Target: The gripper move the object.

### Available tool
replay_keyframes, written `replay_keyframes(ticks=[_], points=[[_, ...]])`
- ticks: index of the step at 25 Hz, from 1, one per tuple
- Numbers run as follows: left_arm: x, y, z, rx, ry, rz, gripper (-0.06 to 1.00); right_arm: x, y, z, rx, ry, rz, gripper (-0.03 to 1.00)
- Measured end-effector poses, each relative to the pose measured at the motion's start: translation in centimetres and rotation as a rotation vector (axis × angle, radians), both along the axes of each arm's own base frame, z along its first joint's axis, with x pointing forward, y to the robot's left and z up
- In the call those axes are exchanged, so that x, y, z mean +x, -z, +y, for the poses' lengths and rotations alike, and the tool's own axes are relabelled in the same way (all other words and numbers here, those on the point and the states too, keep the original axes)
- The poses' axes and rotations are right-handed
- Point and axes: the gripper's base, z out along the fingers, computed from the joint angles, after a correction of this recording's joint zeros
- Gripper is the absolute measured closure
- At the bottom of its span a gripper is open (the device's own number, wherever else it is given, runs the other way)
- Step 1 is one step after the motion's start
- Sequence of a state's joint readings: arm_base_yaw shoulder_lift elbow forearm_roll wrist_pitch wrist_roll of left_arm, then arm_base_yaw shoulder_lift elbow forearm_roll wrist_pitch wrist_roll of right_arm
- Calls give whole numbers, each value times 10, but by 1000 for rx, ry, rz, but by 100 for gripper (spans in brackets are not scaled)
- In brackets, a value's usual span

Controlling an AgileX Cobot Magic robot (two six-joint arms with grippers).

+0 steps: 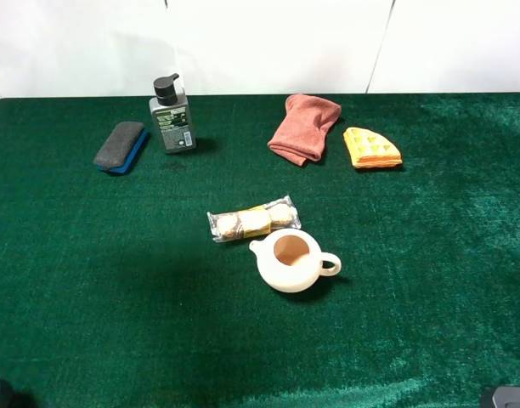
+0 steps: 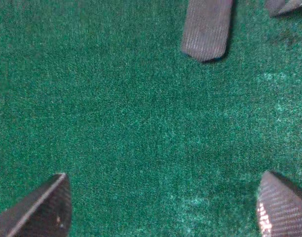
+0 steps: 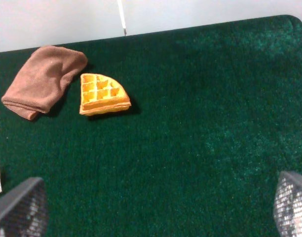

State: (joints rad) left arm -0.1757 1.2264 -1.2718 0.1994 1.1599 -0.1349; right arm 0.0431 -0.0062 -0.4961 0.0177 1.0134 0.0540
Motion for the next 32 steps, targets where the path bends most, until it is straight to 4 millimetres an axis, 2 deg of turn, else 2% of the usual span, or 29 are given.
replay_keyframes(ticks=[8, 15, 20, 23, 27, 32], points=[[-43, 6, 7, -4, 7, -22, 17, 0, 0, 0, 0, 0, 0, 27], [-91, 11, 13, -43, 15, -87, 17, 0, 0, 0, 0, 0, 0, 27], [-128, 24, 16, -93, 26, -131, 17, 0, 0, 0, 0, 0, 0, 27], [-151, 32, 17, -130, 47, -172, 12, 0, 0, 0, 0, 0, 0, 27], [-175, 40, 18, -149, 94, -235, -1, 0, 0, 0, 0, 0, -1, 27], [-196, 49, 18, -169, 155, -296, -5, 0, 0, 0, 0, 0, -1, 27]])
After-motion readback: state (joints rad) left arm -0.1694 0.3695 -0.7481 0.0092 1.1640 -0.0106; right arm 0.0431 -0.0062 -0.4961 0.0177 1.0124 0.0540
